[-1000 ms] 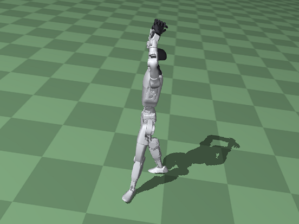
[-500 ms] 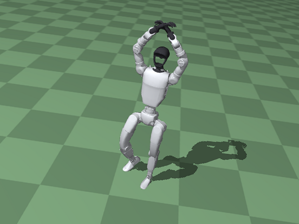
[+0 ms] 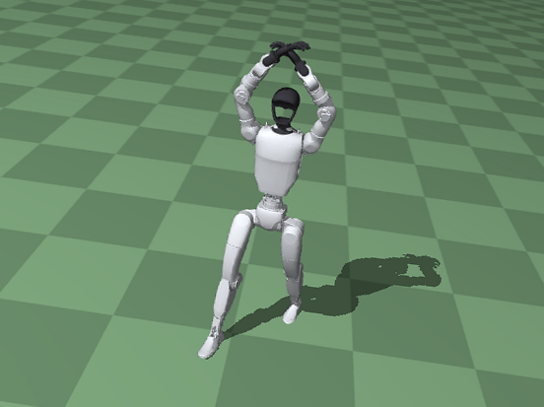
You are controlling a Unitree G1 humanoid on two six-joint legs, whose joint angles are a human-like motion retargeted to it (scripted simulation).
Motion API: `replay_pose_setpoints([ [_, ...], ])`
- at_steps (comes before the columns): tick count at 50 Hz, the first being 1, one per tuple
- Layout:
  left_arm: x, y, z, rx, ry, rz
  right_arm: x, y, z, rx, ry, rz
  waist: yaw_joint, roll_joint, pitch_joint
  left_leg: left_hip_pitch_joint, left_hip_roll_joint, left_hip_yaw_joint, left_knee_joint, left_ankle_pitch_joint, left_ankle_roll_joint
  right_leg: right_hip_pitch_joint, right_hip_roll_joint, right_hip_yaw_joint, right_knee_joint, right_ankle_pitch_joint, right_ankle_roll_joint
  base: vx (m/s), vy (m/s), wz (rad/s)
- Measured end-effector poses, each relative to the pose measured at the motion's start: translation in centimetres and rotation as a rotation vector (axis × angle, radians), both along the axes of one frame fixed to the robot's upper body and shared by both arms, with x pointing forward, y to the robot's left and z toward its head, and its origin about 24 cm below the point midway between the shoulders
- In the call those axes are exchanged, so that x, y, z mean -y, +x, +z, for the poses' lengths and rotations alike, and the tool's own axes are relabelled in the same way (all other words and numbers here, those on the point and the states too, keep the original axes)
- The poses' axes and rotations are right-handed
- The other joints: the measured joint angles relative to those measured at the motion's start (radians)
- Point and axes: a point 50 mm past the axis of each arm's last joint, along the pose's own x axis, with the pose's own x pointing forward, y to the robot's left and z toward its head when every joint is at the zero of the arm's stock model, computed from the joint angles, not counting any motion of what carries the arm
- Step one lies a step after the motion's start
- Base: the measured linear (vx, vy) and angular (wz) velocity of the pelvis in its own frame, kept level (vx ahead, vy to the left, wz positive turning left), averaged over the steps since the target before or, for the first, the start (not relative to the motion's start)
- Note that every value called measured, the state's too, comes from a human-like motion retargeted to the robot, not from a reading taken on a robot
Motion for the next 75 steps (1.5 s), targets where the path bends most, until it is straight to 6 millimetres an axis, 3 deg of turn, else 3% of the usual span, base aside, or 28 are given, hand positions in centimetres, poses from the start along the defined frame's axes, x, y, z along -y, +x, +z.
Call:
replay_pose_setpoints([
  [2, -0.2, 0.4, -0.1, 0.003, -0.003, 0.022, -0.3, 0.4, -0.3, -0.010, -0.022, -0.013, -0.045, -0.009, -0.014, -0.016, 0.011, -0.029, 0.065, 0.001, 0.001, 0.058, -0.023, -0.051, 0.000, -0.002, 0.000, 0.55, -0.39, 0.83],
  [8, 0.1, 1.3, -0.6, -0.012, 0.028, 0.079, 0.3, 1.1, -0.4, -0.078, -0.017, 0.037, 0.014, -0.029, -0.077, -0.029, 0.075, -0.008, 0.204, 0.144, 0.002, 0.143, 0.067, -0.046, -0.031, -0.034, 0.000, 0.56, -0.51, -0.32],
  [10, 0.6, 0.5, -0.5, -0.040, 0.009, -0.012, 0.7, 0.5, -0.1, -0.082, 0.004, 0.076, 0.028, -0.047, -0.078, -0.060, 0.090, 0.021, 0.306, 0.226, 0.003, 0.175, 0.090, -0.023, -0.026, -0.063, 0.000, 0.56, -0.45, -0.60],
  [13, 1.0, -0.2, -0.3, -0.057, 0.001, -0.052, 1.1, -0.3, 0.3, -0.084, 0.026, 0.104, 0.047, -0.079, -0.077, -0.167, 0.110, 0.115, 0.546, 0.292, 0.056, 0.208, 0.095, 0.003, -0.010, -0.100, 0.000, 0.50, -0.32, -0.40],
  [15, 1.2, -0.6, -0.2, -0.061, -0.003, -0.062, 1.3, -0.7, 0.5, -0.087, 0.033, 0.119, 0.049, -0.095, -0.082, -0.261, 0.143, 0.190, 0.713, 0.271, 0.110, 0.217, 0.096, 0.009, 0.000, -0.121, 0.000, 0.42, -0.24, -0.12],
  [17, 1.9, -0.5, -0.8, -0.340, 0.118, -0.333, 1.6, -1.6, 0.8, -0.095, 0.050, 0.161, 0.016, -0.116, -0.084, -0.353, 0.172, 0.254, 0.823, 0.200, 0.145, 0.214, 0.095, 0.010, 0.009, -0.141, 0.000, 0.38, -0.19, -0.05],
  [19, 1.0, -0.7, -0.1, -0.218, 0.070, -0.197, 1.3, -0.7, 0.6, -0.108, 0.035, 0.129, 0.049, -0.113, -0.096, -0.413, 0.183, 0.304, 0.858, 0.121, 0.162, 0.226, 0.104, 0.021, 0.010, -0.156, 0.000, 0.38, -0.18, -0.25],
  [20, 0.3, -0.8, 0.4, -0.103, 0.022, -0.074, 1.0, -0.1, 0.3, -0.110, 0.019, 0.103, 0.071, -0.110, -0.106, -0.443, 0.177, 0.324, 0.851, 0.088, 0.163, 0.228, 0.104, 0.027, 0.011, -0.163, 0.000, 0.37, -0.14, -0.37],
  [24, 0.3, 0.1, 0.1, -0.081, -0.004, -0.019, 0.6, 0.5, 0.1, -0.111, 0.012, 0.085, 0.122, -0.119, -0.106, -0.493, 0.123, 0.383, 0.612, 0.067, 0.114, 0.253, 0.105, 0.066, 0.017, -0.191, 0.000, 0.35, -0.10, -0.52],
  [25, 0.0, 0.5, 0.3, -0.050, -0.012, 0.042, 0.6, 1.2, -0.1, -0.117, 0.005, 0.074, 0.143, -0.119, -0.113, -0.493, 0.109, 0.396, 0.518, 0.087, 0.098, 0.261, 0.107, 0.076, 0.019, -0.198, 0.000, 0.33, -0.09, -0.55],
  [30, 0.6, 0.5, -0.6, -0.073, 0.064, -0.016, 0.7, 0.6, 0.0, -0.072, -0.003, 0.085, 0.198, -0.084, -0.083, -0.460, 0.093, 0.419, -0.035, 0.323, 0.003, 0.314, 0.161, 0.108, 0.028, -0.230, 0.000, 0.31, -0.01, -0.45],
  [32, 0.2, 0.1, 0.0, -0.009, 0.038, 0.055, 0.8, 0.7, 0.0, -0.077, -0.011, 0.094, 0.208, -0.054, -0.077, -0.506, 0.089, 0.399, -0.127, 0.370, 0.001, 0.337, 0.176, 0.108, 0.029, -0.238, 0.000, 0.21, 0.22, -0.06],
  [35, 0.6, -0.5, -0.3, 0.086, 0.063, 0.095, 1.0, 0.2, 0.1, -0.045, -0.015, 0.087, 0.200, -0.034, -0.064, -0.632, 0.086, 0.394, -0.127, 0.374, 0.000, 0.355, 0.174, 0.097, 0.029, -0.247, 0.000, 0.21, 0.24, 0.20],
  [43, 1.0, 0.6, -1.2, 0.017, 0.151, 0.106, 1.4, 0.6, 0.1, -0.041, -0.016, 0.075, 0.227, -0.045, -0.083, -0.744, 0.127, 0.487, -0.127, 0.418, 0.000, 0.405, 0.137, 0.130, 0.055, -0.303, 0.000, 0.38, 0.11, -0.22],
  [45, 1.6, 1.7, -2.7, -0.185, 0.213, -0.142, 1.3, 1.0, -0.4, 0.195, 0.032, -0.125, 0.211, -0.059, -0.085, -0.722, 0.134, 0.492, -0.127, 0.406, 0.000, 0.438, 0.119, 0.148, 0.065, -0.320, 0.000, 0.45, 0.15, -0.55],
  [47, 0.7, 0.2, -0.9, 0.066, 0.107, 0.083, 1.1, 1.6, -0.7, 0.120, 0.019, -0.064, 0.238, -0.052, -0.102, -0.718, 0.142, 0.505, -0.127, 0.393, 0.000, 0.450, 0.117, 0.158, 0.068, -0.327, 0.000, 0.45, 0.18, -0.33],
  [48, 0.9, -0.4, -0.6, 0.106, 0.089, 0.097, 1.3, 1.4, -0.6, 0.026, 0.013, 0.025, 0.253, -0.052, -0.102, -0.711, 0.145, 0.515, -0.127, 0.384, 0.000, 0.457, 0.116, 0.162, 0.070, -0.331, 0.000, 0.46, 0.19, -0.23],
  [50, 1.3, -1.2, -0.4, 0.136, 0.080, 0.093, 1.5, 0.8, -0.2, -0.066, 0.002, 0.124, 0.261, -0.054, -0.112, -0.689, 0.149, 0.534, -0.127, 0.370, 0.000, 0.467, 0.115, 0.167, 0.077, -0.338, 0.000, 0.49, 0.21, -0.18],
  [55, 1.4, -3.2, -0.3, 0.151, 0.085, 0.050, 1.1, -2.0, 0.4, -0.016, -0.024, 0.158, 0.229, -0.048, -0.145, -0.610, 0.134, 0.526, -0.127, 0.389, 0.000, 0.492, 0.104, 0.181, 0.112, -0.338, 0.000, 0.56, 0.27, -0.07],
  [59, 1.1, -4.2, -0.2, 0.170, 0.079, 0.029, 0.5, -3.5, 0.5, 0.030, -0.052, 0.140, 0.207, -0.064, -0.165, -0.560, 0.099, 0.499, -0.127, 0.377, 0.000, 0.513, 0.085, 0.188, 0.164, -0.256, 0.000, 0.61, 0.30, 0.26],
  [63, 0.4, -3.9, 0.0, 0.151, 0.056, 0.010, -0.1, -3.5, 0.3, 0.050, -0.066, 0.096, 0.190, -0.068, -0.170, -0.460, 0.075, 0.467, -0.127, 0.311, 0.000, 0.519, 0.071, 0.177, 0.284, -0.071, 0.000, 0.66, 0.32, 0.31],
  [65, -0.1, -3.7, 0.2, 0.148, 0.038, 0.014, -0.6, -3.4, 0.2, 0.063, -0.073, 0.073, 0.185, -0.051, -0.162, -0.400, 0.075, 0.453, -0.127, 0.279, 0.001, 0.484, 0.073, 0.161, 0.416, 0.019, 0.000, 0.61, 0.34, 0.25],
  [68, -0.4, -3.1, 0.2, 0.097, 0.028, 0.000, -1.1, -3.0, 0.0, 0.053, -0.083, 0.060, 0.176, -0.031, -0.155, -0.341, 0.072, 0.438, -0.127, 0.240, 0.001, 0.352, 0.062, 0.122, 0.681, 0.069, 0.000, 0.52, 0.34, 0.21],
  [72, -0.7, -1.8, 0.3, 0.051, -0.002, 0.015, -1.2, -2.1, -0.3, -0.006, -0.097, 0.051, 0.146, -0.036, -0.136, -0.298, 0.013, 0.392, -0.081, 0.176, 0.012, 0.198, 0.005, 0.083, 0.891, -0.043, -0.003, 0.46, 0.37, 0.61],
  [75, -0.5, -0.7, 0.1, -0.056, 0.009, -0.009, -0.9, -1.5, -0.3, -0.048, -0.096, 0.040, 0.106, -0.038, -0.113, -0.274, -0.011, 0.340, -0.025, 0.132, 0.021, 0.135, -0.019, 0.016, 0.869, -0.165, -0.042, 0.41, 0.24, 0.91],
])
